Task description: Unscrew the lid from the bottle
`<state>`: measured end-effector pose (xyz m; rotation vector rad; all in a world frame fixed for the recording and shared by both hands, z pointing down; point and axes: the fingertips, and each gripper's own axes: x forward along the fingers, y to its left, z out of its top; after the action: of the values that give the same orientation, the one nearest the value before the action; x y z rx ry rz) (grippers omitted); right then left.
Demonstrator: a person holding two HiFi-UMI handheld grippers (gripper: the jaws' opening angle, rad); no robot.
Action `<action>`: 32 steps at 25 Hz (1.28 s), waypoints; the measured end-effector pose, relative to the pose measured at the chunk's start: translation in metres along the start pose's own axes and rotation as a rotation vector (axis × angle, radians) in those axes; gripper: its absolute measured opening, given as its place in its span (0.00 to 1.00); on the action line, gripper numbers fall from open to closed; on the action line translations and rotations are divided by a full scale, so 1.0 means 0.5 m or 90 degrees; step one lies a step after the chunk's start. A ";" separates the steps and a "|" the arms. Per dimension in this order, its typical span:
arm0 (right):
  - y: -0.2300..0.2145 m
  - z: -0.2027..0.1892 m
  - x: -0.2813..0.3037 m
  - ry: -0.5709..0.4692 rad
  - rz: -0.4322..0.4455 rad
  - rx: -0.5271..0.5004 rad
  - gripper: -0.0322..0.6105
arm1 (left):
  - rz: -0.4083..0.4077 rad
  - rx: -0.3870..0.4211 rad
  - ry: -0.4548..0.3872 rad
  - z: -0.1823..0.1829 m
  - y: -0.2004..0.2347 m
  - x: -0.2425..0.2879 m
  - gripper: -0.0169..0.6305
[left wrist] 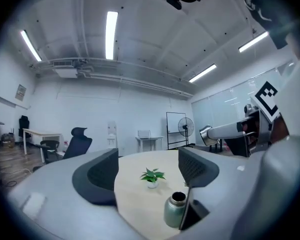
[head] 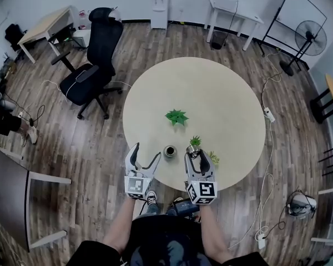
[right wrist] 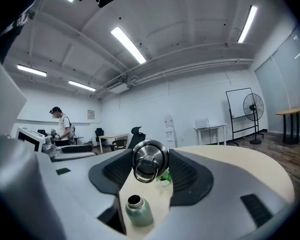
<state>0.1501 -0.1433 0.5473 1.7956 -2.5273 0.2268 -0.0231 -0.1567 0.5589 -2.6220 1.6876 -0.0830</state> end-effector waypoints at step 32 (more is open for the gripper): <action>0.031 0.116 -0.042 -0.097 -0.008 -0.019 0.41 | 0.068 0.023 -0.095 0.161 0.034 -0.075 0.03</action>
<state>0.1458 -0.1265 0.4858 1.8851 -2.6025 0.0529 -0.0495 -0.1304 0.4765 -2.4393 1.7535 0.0813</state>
